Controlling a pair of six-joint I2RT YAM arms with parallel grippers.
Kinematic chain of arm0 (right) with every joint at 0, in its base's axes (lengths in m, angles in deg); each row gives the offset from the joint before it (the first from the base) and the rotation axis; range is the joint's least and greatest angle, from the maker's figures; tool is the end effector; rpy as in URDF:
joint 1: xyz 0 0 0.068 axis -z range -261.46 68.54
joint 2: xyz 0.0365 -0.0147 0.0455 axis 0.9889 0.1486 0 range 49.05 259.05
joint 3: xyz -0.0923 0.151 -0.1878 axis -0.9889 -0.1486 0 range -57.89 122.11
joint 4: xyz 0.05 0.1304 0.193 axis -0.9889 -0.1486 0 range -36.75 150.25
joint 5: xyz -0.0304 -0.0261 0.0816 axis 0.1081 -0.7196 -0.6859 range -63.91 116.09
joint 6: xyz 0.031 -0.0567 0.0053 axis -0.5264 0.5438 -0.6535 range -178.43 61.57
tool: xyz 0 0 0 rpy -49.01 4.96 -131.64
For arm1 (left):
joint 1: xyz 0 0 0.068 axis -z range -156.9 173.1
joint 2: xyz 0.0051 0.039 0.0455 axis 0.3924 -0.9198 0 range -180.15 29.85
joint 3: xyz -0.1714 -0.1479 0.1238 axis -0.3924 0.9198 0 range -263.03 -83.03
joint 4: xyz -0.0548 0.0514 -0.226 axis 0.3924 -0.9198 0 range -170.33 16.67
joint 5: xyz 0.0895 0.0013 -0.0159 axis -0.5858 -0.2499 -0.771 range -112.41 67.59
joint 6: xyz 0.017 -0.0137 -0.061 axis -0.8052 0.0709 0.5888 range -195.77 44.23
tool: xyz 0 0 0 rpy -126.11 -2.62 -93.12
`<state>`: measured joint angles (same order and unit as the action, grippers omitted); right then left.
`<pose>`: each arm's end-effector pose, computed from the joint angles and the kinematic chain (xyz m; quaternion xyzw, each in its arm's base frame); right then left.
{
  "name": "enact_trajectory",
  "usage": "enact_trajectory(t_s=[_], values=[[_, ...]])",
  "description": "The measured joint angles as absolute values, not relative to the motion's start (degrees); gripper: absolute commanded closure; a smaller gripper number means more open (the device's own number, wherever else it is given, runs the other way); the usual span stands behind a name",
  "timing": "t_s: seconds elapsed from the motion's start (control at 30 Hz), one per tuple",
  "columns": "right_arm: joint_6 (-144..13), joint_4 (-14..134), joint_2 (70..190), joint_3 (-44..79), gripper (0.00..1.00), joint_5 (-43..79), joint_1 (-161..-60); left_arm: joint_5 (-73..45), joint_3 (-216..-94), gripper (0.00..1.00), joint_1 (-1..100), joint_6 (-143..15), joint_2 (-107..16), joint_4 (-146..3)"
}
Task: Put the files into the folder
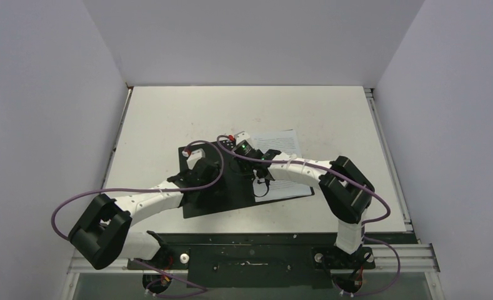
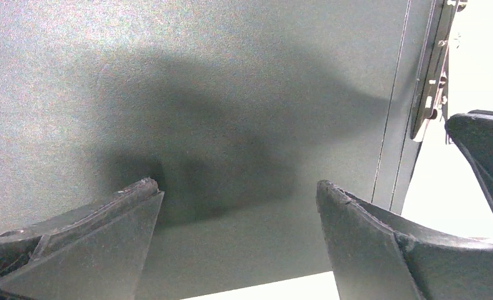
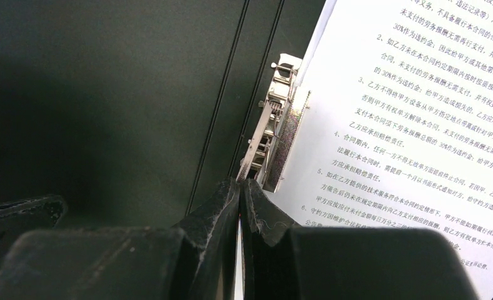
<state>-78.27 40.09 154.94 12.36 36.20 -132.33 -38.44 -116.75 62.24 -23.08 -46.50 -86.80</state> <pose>0.2413 0.2825 0.1708 -0.2298 0.9243 0.1008 0.2876 0.1889 -0.1357 0.1486 -0.1521 0.9358 -0.1145 0.2967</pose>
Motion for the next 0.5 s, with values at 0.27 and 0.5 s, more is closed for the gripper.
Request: enact_trajectory(t_s=[0.27, 0.5], values=[[-77.83, 40.57, 155.70, 11.62, 0.95, 38.43, -132.90, -38.15, -116.66, 0.03, 61.74, -22.45, -46.74, -85.84], [-77.44, 41.77, 155.70, 10.24, 0.95, 40.00, -132.94, -38.00, -116.51, 0.03, 61.25, -22.32, -47.55, -83.74]])
